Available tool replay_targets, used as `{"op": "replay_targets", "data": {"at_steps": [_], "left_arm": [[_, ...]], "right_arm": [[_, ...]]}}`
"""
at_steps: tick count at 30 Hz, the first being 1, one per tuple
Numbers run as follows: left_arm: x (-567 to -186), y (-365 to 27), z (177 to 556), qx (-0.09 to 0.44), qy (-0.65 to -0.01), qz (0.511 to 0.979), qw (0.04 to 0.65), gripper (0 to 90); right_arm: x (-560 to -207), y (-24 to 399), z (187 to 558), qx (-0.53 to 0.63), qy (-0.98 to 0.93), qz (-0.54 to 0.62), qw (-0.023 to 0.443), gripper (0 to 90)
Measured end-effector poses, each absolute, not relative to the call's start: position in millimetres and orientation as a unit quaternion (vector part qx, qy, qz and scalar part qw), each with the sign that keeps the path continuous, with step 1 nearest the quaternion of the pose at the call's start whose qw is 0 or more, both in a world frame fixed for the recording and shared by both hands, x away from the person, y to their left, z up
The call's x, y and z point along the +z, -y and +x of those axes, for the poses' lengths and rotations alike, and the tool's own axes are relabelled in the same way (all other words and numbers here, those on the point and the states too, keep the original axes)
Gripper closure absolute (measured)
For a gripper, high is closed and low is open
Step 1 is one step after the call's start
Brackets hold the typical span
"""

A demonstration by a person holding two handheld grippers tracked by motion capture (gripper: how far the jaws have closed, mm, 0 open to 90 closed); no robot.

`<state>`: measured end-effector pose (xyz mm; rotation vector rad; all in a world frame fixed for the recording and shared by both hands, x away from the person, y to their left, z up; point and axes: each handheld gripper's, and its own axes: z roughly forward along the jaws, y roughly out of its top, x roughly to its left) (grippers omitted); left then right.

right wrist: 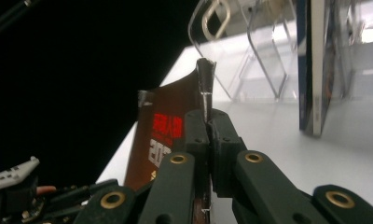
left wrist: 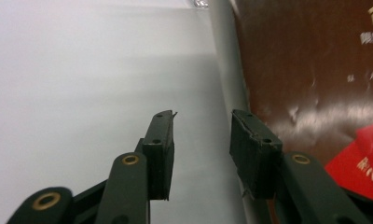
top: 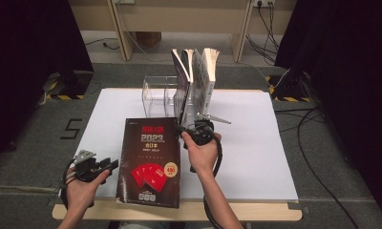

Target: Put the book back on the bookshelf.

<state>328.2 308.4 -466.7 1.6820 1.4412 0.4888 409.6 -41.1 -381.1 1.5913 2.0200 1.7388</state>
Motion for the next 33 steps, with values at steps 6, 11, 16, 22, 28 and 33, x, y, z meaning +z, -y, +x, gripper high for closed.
{"op": "replay_targets", "data": {"at_steps": [6, 11, 16, 22, 28, 33], "left_arm": [[-467.4, -309.1, 328.4, 0.197, -0.577, 0.671, 0.422, 58.8], [-467.1, -308.9, 328.5, 0.199, -0.575, 0.672, 0.423, 58.8], [-467.7, -307.5, 328.9, 0.197, -0.575, 0.671, 0.424, 58.7], [-466.3, -306.8, 328.3, 0.200, -0.574, 0.670, 0.426, 58.6], [-466.9, -307.7, 328.3, 0.198, -0.574, 0.670, 0.427, 58.5], [-466.8, -307.8, 328.7, 0.200, -0.574, 0.670, 0.427, 58.6]], "right_arm": [[-366.5, 45.4, 408.3, 0.584, -0.634, 0.506, 0.039, 88.1], [-357.0, 41.7, 409.0, 0.580, -0.638, 0.500, 0.074, 88.1], [-350.1, 40.7, 408.8, 0.590, -0.635, 0.490, 0.091, 88.1], [-333.6, 31.5, 405.3, 0.607, -0.626, 0.472, 0.129, 88.1], [-319.3, 21.0, 408.2, 0.614, -0.616, 0.466, 0.164, 88.1], [-312.0, 19.2, 413.4, 0.612, -0.609, 0.467, 0.189, 88.1]]}}
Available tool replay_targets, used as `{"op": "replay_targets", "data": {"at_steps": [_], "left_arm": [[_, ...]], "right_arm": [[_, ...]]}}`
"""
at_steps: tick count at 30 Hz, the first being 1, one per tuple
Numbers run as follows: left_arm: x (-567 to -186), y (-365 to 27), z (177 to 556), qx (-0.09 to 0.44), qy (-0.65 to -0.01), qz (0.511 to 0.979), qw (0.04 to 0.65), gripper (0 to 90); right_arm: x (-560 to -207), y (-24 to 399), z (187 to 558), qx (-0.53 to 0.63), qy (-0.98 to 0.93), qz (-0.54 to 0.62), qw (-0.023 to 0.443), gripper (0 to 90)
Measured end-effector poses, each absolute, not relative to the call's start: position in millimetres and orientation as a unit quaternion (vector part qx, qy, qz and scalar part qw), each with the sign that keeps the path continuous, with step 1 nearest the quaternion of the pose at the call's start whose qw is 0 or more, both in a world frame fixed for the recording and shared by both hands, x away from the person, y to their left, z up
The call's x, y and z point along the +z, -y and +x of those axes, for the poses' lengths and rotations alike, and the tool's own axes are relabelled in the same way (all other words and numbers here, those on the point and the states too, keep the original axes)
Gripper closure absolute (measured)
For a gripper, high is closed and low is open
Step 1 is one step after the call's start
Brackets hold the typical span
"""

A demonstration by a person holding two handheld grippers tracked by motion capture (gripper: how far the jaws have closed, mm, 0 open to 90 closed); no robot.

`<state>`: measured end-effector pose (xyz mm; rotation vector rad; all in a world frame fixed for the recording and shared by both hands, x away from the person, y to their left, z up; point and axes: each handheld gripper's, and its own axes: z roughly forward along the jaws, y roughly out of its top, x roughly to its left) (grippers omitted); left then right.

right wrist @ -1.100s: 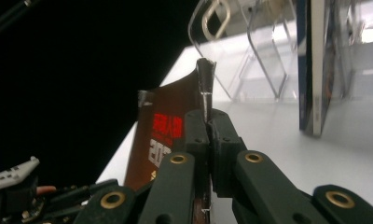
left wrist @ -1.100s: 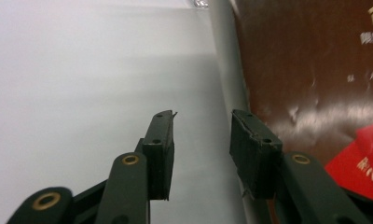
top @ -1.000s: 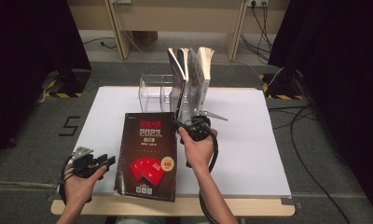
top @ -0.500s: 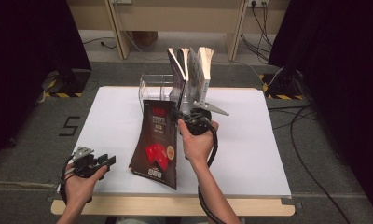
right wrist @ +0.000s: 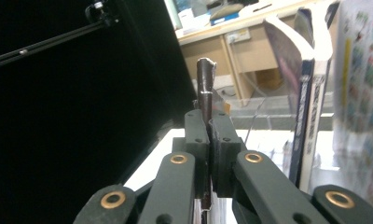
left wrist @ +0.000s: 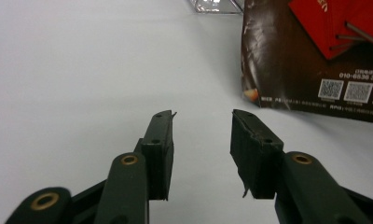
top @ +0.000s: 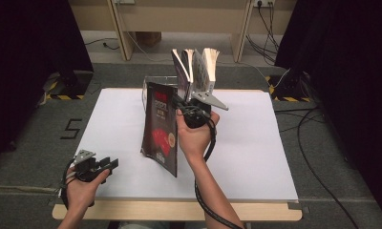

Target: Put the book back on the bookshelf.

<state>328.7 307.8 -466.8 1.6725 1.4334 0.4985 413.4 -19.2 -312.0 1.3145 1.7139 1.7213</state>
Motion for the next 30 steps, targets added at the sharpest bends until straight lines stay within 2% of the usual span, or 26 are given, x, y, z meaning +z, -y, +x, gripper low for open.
{"op": "replay_targets", "data": {"at_steps": [17, 30], "left_arm": [[-467.2, -305.5, 328.5, 0.203, -0.571, 0.671, 0.426, 57.7], [-454.1, -293.0, 329.7, 0.212, -0.548, 0.671, 0.453, 52.8]], "right_arm": [[-288.0, 3.4, 440.3, 0.621, -0.591, 0.457, 0.236, 88.1], [-298.6, -8.9, 446.1, 0.617, -0.588, 0.458, 0.251, 88.0]]}}
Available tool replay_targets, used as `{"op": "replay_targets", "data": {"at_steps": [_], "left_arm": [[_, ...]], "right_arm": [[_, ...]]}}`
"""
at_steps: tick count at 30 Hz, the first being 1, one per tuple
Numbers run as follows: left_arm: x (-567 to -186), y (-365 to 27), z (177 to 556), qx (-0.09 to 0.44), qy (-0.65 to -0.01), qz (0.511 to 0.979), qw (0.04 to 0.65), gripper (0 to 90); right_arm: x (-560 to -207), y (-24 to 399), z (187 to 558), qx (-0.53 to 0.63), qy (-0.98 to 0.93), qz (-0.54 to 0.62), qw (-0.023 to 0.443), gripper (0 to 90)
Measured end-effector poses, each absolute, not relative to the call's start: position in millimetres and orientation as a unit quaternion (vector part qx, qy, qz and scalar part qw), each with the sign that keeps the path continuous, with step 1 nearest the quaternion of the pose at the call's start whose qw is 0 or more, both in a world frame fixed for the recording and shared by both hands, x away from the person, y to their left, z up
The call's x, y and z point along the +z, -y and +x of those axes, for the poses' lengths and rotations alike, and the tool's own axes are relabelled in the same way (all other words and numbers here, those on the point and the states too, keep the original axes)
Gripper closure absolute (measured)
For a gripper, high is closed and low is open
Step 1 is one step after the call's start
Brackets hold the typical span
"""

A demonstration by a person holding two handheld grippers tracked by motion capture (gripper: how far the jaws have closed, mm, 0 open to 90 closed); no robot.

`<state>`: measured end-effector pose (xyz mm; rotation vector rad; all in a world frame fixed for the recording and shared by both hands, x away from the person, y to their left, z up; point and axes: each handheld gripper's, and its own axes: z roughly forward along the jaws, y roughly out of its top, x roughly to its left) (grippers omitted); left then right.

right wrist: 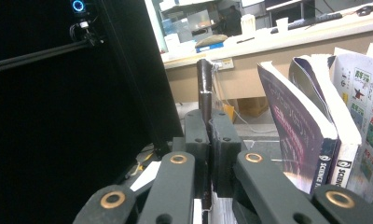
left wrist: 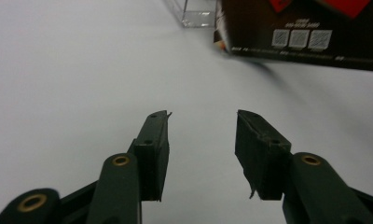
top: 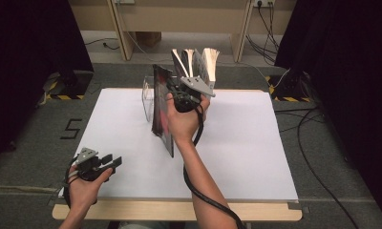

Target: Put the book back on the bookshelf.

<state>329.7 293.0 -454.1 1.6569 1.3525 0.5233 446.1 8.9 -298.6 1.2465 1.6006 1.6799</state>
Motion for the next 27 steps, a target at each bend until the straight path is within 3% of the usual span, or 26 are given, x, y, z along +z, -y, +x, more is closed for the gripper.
{"op": "replay_targets", "data": {"at_steps": [14, 27], "left_arm": [[-378.0, -210.6, 359.8, 0.211, -0.463, 0.691, 0.513, 47.2], [-366.9, -182.3, 373.8, 0.209, -0.447, 0.696, 0.522, 45.6]], "right_arm": [[-301.8, -12.3, 438.1, 0.612, -0.591, 0.455, 0.264, 87.9], [-303.7, -13.5, 437.0, 0.612, -0.588, 0.458, 0.265, 87.9]]}}
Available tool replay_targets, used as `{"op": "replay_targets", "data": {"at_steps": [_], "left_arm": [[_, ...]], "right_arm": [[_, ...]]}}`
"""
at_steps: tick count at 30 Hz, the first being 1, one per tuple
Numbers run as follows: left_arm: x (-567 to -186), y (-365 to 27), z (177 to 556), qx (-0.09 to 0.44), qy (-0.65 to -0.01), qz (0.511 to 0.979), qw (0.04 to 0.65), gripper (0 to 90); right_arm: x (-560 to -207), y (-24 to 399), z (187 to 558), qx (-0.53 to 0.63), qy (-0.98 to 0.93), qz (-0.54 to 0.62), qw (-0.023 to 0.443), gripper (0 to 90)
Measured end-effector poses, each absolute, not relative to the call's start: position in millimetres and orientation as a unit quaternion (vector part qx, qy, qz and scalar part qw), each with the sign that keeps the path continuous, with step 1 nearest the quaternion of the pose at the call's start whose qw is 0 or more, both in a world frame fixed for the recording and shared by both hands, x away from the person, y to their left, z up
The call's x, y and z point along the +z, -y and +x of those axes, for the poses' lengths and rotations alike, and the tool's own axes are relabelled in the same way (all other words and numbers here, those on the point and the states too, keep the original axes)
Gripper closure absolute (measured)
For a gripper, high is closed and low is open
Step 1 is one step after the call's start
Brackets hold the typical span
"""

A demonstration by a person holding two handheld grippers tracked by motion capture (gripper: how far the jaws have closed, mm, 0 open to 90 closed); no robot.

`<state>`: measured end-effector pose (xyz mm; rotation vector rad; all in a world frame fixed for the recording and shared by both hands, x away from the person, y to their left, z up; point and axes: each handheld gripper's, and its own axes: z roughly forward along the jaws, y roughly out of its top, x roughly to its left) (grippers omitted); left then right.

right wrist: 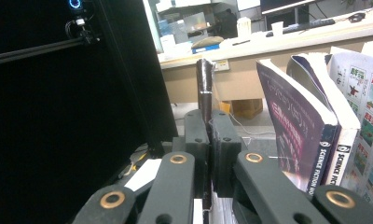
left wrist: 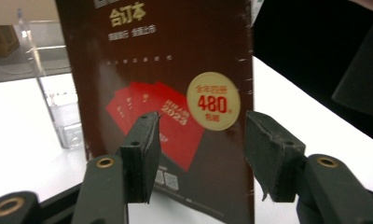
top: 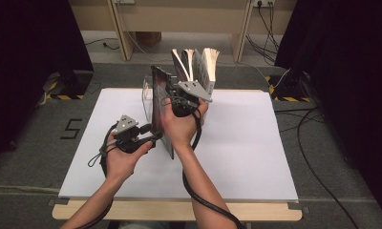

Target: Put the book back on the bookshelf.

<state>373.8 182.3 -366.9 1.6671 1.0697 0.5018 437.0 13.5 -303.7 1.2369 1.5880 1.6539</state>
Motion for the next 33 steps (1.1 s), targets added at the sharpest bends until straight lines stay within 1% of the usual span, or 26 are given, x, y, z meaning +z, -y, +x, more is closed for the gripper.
{"op": "replay_targets", "data": {"at_steps": [16, 33], "left_arm": [[-360.1, -156.5, 386.7, 0.224, -0.432, 0.700, 0.523, 45.4], [-365.4, -142.2, 395.6, 0.249, -0.433, 0.705, 0.504, 50.8]], "right_arm": [[-303.9, -15.7, 437.1, 0.613, -0.586, 0.460, 0.264, 87.8], [-305.2, -17.3, 435.6, 0.612, -0.587, 0.460, 0.264, 87.7]]}}
